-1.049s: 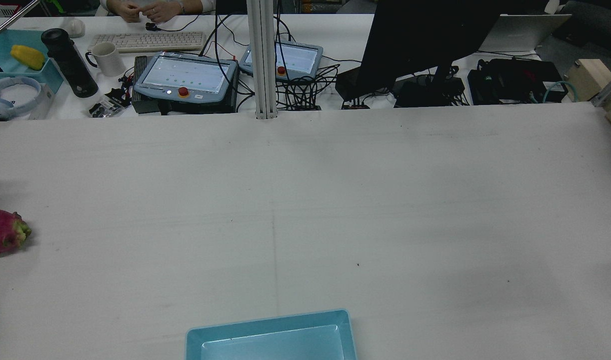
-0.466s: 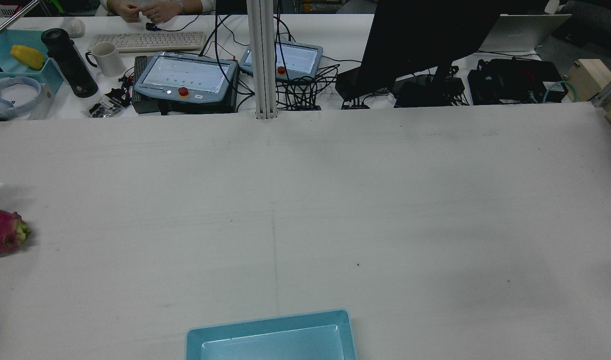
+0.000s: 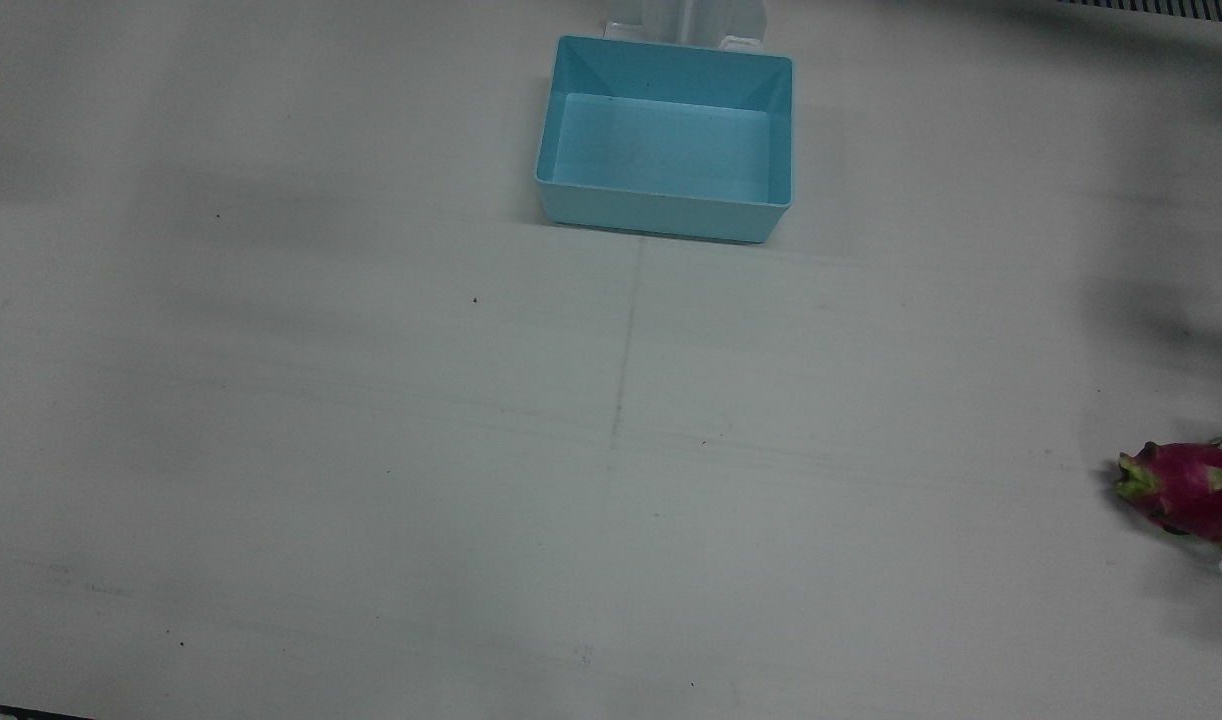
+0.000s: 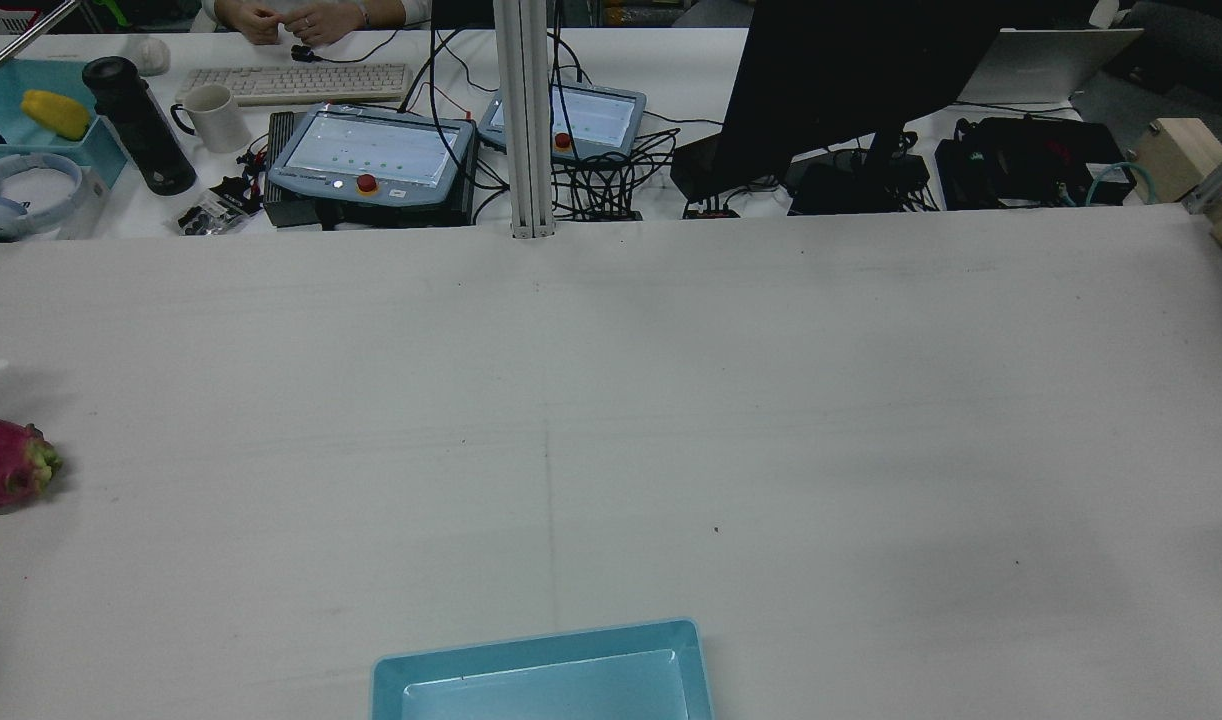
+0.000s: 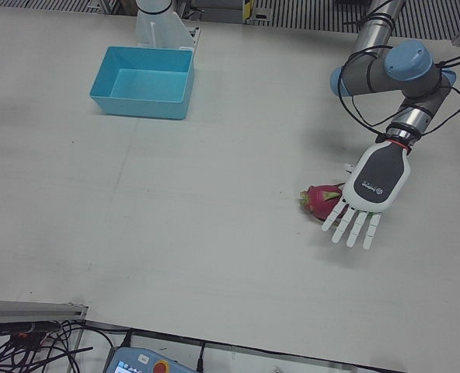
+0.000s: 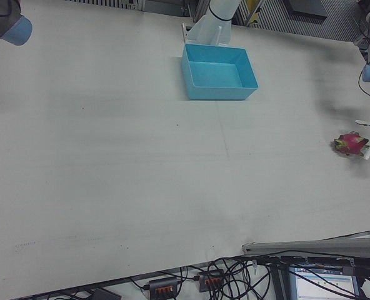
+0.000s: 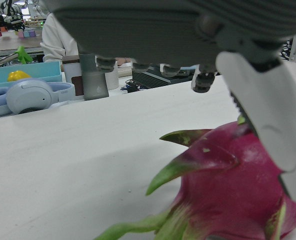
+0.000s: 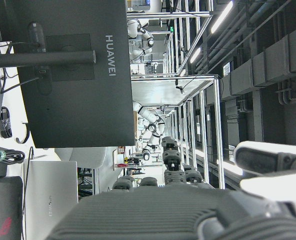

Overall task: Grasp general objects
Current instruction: 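Reach the left hand down to the pink dragon fruit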

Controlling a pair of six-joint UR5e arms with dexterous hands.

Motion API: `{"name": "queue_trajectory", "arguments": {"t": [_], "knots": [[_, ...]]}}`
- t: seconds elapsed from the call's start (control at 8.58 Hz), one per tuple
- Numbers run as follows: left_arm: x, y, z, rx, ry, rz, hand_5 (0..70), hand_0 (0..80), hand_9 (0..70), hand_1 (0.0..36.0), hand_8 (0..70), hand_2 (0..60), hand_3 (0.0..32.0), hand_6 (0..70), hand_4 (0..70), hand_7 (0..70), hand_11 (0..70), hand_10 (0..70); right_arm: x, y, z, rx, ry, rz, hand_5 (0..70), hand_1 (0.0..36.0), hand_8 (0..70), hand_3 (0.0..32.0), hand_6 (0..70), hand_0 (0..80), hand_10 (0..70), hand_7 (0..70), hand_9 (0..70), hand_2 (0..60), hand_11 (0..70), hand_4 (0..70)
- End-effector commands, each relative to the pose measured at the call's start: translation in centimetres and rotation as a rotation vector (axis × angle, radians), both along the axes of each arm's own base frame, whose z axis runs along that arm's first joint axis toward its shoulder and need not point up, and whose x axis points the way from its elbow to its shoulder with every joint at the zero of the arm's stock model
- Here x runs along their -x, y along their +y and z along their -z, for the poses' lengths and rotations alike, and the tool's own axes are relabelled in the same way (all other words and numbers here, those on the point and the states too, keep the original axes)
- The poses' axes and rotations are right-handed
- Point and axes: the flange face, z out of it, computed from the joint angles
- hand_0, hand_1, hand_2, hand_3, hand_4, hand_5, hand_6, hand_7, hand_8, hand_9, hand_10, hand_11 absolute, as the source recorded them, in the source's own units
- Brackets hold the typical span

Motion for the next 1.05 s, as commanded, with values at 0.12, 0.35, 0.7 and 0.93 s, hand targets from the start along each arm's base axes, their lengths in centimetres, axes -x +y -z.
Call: {"name": "queue_trajectory", "arguments": {"t": [0.12, 0.35, 0.7, 0.93], "knots": [[-0.7, 0.2, -0.1, 0.021, 0.036, -0.011, 0.0, 61.3, 0.0, 25.4, 0.0, 4.6, 9.0, 0.0, 3.9, 1.6, 3.9, 0.6, 0.0, 0.0, 0.0, 0.000, 0.000, 0.000, 0.0, 0.0, 0.0, 0.0, 0.0, 0.0, 0.0, 0.0, 0.0, 0.0, 0.0, 0.0], [-5.9, 0.8, 0.6, 0.018, 0.077, -0.112, 0.0, 62.5, 0.0, 26.0, 0.0, 4.4, 7.8, 0.0, 4.6, 2.1, 3.6, 0.4, 0.0, 0.0, 0.0, 0.000, 0.000, 0.000, 0.0, 0.0, 0.0, 0.0, 0.0, 0.0, 0.0, 0.0, 0.0, 0.0, 0.0, 0.0], [-6.2, 0.2, 0.6, -0.001, 0.079, -0.066, 0.0, 62.0, 0.0, 26.0, 0.0, 5.6, 5.6, 0.0, 5.0, 2.2, 4.7, 1.1, 0.0, 0.0, 0.0, 0.000, 0.000, 0.000, 0.0, 0.0, 0.0, 0.0, 0.0, 0.0, 0.0, 0.0, 0.0, 0.0, 0.0, 0.0], [-6.2, 0.0, 0.4, -0.011, 0.071, -0.055, 0.0, 61.1, 0.0, 25.4, 0.0, 5.8, 4.8, 0.0, 4.7, 2.9, 5.5, 1.7, 0.0, 0.0, 0.0, 0.000, 0.000, 0.000, 0.0, 0.0, 0.0, 0.0, 0.0, 0.0, 0.0, 0.0, 0.0, 0.0, 0.0, 0.0]]}}
